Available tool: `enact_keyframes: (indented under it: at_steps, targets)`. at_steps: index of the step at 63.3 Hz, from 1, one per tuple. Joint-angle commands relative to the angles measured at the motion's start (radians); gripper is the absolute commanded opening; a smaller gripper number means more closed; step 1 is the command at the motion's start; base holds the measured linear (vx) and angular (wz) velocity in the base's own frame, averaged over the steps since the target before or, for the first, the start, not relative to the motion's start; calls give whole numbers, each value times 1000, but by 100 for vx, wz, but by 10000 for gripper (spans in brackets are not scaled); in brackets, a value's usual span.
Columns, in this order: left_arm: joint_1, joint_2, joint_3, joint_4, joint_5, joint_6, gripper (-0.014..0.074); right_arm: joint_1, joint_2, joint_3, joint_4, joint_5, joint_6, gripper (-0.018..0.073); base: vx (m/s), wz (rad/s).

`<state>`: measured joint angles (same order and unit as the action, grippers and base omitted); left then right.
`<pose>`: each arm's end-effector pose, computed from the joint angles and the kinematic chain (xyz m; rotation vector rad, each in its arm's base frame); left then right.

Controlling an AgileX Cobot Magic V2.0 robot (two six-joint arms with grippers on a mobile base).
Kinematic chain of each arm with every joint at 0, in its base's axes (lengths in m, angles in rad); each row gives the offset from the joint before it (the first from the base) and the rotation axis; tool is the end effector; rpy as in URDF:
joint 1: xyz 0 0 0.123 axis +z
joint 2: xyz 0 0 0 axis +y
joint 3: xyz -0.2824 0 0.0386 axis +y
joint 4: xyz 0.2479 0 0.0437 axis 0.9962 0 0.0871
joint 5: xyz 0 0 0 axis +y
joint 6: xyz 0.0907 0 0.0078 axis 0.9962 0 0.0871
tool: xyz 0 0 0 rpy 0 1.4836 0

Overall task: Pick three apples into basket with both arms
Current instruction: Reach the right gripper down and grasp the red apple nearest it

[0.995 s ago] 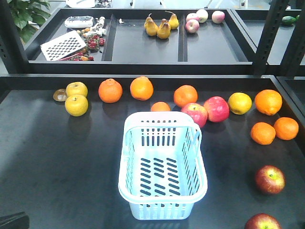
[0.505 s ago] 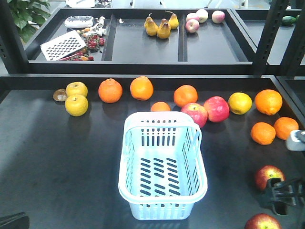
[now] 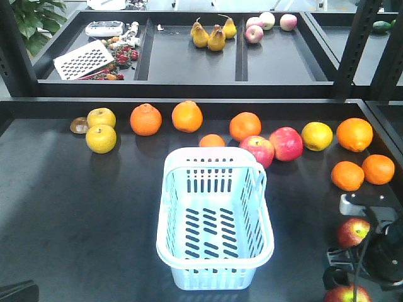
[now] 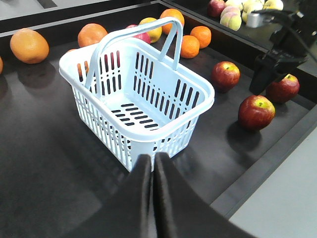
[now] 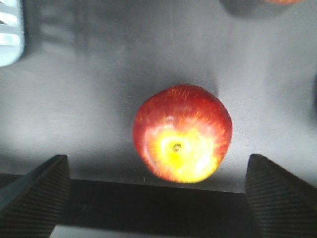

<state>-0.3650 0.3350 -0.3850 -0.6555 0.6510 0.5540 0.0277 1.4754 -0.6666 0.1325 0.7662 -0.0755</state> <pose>0.0525 -0.0561 0.2748 0.6099 1.9011 -0.6066 0.2218 0.0145 0.1683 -0.0175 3.0531 0.1433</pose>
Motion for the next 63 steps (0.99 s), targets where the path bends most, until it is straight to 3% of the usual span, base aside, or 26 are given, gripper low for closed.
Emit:
enact_keyframes:
  at_steps: [1,43,52,63]
  targets:
    - [-1,8,-25,-36,-46,-6,-8,-5,26,-27,-10,-23,8,668,0,0]
    - [-1,8,-25,-36,-34,-6,-8,-5,286,-27,-35,-93,24,619,0,0]
    - [-1,8,-25,-35,-28,-6,-8,-5,271,-27,-34,-93,11,466,0,0]
    - [-1,8,-25,-34,-28,-6,-8,-5,155,-27,-34,-76,-5,130,0,0]
